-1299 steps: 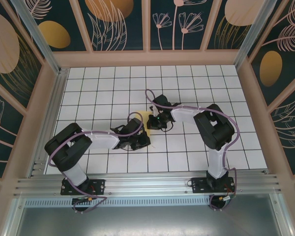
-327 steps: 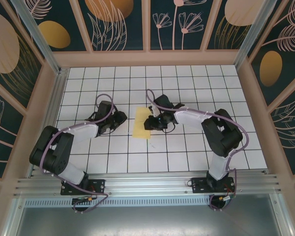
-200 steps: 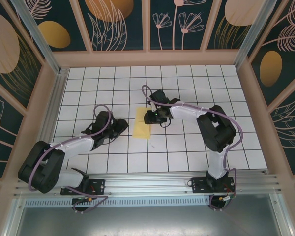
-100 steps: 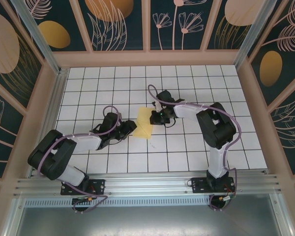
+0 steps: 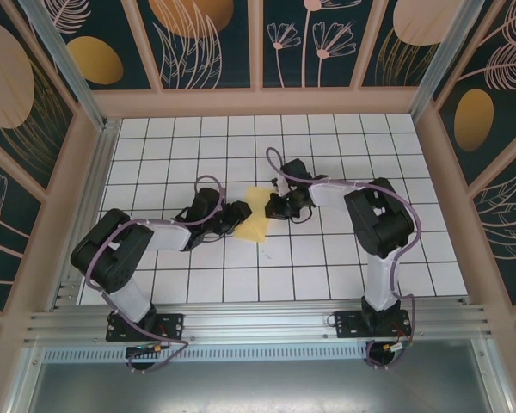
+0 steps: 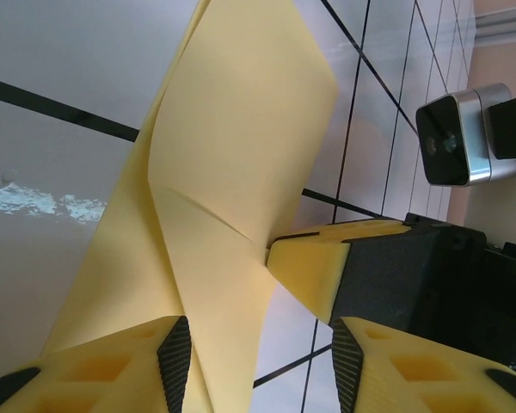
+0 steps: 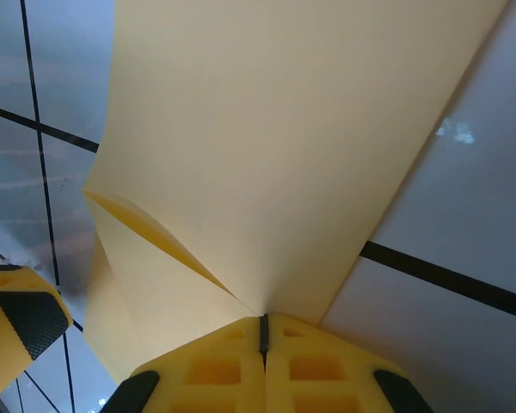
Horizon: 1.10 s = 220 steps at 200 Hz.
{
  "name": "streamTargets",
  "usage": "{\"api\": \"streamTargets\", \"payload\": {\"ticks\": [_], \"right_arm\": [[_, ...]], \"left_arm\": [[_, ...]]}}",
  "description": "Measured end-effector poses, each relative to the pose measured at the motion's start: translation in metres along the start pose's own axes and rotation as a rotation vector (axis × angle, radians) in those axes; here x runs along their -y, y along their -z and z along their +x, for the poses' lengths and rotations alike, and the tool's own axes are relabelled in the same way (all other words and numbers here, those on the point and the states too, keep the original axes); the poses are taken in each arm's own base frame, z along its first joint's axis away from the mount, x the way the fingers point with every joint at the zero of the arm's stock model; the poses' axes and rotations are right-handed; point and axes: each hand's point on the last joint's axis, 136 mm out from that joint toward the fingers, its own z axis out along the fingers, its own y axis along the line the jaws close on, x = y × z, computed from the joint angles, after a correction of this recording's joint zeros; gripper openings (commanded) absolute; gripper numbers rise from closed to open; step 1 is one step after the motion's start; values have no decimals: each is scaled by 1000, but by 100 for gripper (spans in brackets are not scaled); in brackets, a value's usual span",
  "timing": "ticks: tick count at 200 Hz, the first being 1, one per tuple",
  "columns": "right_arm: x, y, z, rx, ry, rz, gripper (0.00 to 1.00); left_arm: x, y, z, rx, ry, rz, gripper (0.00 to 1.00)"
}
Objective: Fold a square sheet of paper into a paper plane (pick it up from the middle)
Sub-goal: Fold the triangle a second time at the center of the table, then turn over the paper at the center of the table.
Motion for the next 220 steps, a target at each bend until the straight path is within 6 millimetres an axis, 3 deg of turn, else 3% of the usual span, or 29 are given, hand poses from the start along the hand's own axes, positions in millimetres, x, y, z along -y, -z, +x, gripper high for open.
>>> {"api": "streamTargets", "payload": {"ticks": [53, 86, 119, 220], "right_arm": [[6, 5, 2, -6, -92, -144, 4], [8, 7, 3, -14, -134, -202, 4], [9, 7, 3, -20, -153, -220, 4], [9, 7, 3, -19, -154, -220, 4]], "left_arm": [[-8, -1, 2, -7, 3, -34, 49], [-16, -10, 3, -21, 4, -65, 43], [-11, -20, -2, -23, -10, -70, 37], [-6, -34, -5, -44, -32, -67, 32]]}}
